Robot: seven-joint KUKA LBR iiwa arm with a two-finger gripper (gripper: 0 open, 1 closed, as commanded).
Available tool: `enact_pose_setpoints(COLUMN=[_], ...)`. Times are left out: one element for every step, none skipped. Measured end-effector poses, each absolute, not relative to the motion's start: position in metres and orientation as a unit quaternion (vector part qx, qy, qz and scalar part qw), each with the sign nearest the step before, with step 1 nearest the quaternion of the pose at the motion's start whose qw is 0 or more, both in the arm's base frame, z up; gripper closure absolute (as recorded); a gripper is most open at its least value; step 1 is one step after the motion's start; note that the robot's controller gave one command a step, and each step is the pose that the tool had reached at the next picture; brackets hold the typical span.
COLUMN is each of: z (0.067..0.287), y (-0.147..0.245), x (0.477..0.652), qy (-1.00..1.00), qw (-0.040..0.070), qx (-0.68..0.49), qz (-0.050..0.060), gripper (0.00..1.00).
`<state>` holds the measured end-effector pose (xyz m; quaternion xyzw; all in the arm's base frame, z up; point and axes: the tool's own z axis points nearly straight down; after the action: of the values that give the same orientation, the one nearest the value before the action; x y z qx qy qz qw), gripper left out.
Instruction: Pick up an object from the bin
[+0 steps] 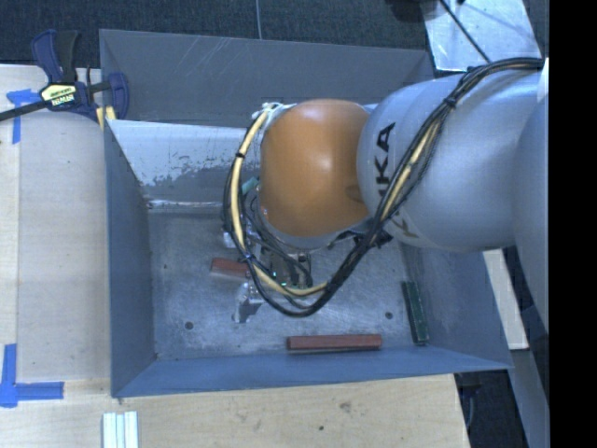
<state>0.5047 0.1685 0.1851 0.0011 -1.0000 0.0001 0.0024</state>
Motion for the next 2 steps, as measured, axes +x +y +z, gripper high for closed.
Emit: enact_pose_setpoints(z=[0.188,0.136], y=[0.168,0.153], x=[0.507,0.549], qy=[-1.0,-1.0], qw=[-0.001,-0.005], qx=[0.0,-0.017], qz=[0.0,-0.002], gripper=[0.0,0.0])
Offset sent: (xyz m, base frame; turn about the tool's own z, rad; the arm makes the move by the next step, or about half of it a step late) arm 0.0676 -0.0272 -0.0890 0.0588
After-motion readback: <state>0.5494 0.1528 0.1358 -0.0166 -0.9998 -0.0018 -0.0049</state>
